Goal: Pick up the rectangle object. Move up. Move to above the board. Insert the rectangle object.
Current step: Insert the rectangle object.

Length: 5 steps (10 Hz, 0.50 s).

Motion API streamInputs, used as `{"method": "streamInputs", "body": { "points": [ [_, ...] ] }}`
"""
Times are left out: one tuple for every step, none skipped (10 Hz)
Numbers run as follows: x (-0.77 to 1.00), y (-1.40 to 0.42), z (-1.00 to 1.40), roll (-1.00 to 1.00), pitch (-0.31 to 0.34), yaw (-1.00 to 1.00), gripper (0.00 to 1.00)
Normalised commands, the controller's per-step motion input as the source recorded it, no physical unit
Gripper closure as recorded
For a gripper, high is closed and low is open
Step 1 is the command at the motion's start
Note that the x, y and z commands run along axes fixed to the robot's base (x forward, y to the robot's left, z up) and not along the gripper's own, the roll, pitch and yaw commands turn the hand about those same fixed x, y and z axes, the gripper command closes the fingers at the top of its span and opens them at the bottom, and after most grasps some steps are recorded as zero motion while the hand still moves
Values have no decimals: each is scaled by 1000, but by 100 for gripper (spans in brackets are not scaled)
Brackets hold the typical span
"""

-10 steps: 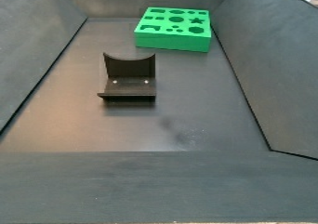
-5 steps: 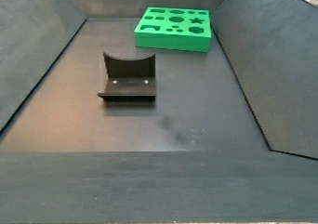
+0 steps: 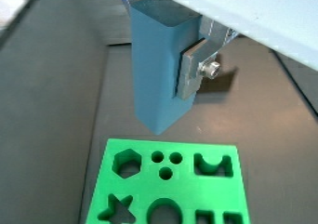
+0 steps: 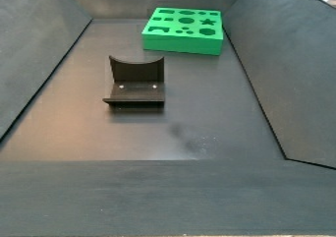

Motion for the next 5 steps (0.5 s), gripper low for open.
{"method": "streamInputs", "body": {
  "points": [
    [0, 0, -263, 0, 0, -1000, 100],
    [0, 0, -263, 0, -1, -1000, 100],
    [0, 0, -266, 0, 0, -1000, 100],
    [0, 0, -269, 0, 0, -1000, 100],
    [0, 0, -263, 0, -3, -1000, 100]
  ]
}}
